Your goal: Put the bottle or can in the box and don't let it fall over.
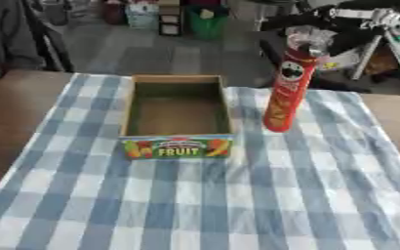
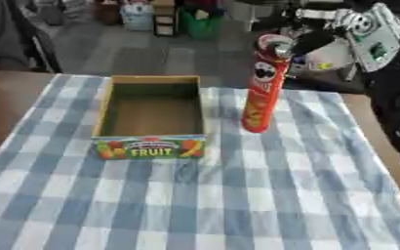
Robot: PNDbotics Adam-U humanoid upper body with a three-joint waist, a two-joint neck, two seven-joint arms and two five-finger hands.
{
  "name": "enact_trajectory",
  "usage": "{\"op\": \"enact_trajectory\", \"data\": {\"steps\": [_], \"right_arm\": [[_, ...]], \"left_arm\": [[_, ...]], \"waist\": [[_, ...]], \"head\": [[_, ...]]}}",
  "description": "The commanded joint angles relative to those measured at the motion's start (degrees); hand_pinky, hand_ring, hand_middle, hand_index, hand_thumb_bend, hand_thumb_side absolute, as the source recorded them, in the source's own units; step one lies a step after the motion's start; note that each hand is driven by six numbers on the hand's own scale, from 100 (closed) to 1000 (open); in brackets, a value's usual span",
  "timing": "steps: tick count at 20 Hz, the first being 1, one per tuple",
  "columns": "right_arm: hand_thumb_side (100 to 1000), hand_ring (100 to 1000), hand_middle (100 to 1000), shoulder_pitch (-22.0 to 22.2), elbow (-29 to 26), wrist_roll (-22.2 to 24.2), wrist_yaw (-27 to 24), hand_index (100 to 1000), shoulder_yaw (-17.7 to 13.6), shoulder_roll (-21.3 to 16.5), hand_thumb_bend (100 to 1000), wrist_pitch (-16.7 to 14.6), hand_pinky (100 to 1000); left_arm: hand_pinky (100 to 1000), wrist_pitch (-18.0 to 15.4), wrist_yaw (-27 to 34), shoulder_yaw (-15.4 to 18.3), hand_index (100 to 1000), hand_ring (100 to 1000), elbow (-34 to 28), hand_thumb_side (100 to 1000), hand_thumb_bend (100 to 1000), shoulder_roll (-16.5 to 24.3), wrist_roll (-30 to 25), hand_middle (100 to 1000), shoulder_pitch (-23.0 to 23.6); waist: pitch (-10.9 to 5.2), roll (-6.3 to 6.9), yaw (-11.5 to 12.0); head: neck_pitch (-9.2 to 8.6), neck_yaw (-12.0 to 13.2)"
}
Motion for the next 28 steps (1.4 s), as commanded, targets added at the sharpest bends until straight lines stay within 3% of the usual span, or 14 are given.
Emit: {"op": "enact_trajectory", "data": {"steps": [1,8,22,28], "right_arm": [[490,1000,1000,-1.6,0.5,-3.1,1.7,1000,-0.8,-1.7,286,1.0,956],[498,1000,1000,-1.9,1.9,-6.9,2.9,1000,-0.7,-0.7,283,2.0,949],[497,930,952,-1.7,2.0,-1.4,3.2,973,0.0,-0.2,277,0.8,828],[468,892,921,-1.2,2.3,-1.1,3.8,941,-0.2,-0.3,267,0.8,780]], "left_arm": [[787,0.0,0.1,0.1,857,745,-1.1,606,586,1.3,-0.2,741,-0.9],[788,-0.1,0.1,0.0,857,745,-1.1,605,587,1.3,-0.3,741,-1.2],[788,0.0,0.1,0.1,857,745,-1.1,606,586,1.2,-0.2,740,-1.2],[788,0.0,0.1,0.2,857,744,-1.2,605,586,1.2,-0.1,740,-1.2]], "waist": [[-0.41,0.19,0.1],[-0.06,0.21,0.9],[-0.08,0.15,1.1],[-0.04,0.22,1.2]], "head": [[-0.68,-0.4],[-0.78,-0.8],[-0.82,-0.8],[-0.8,-0.8]]}}
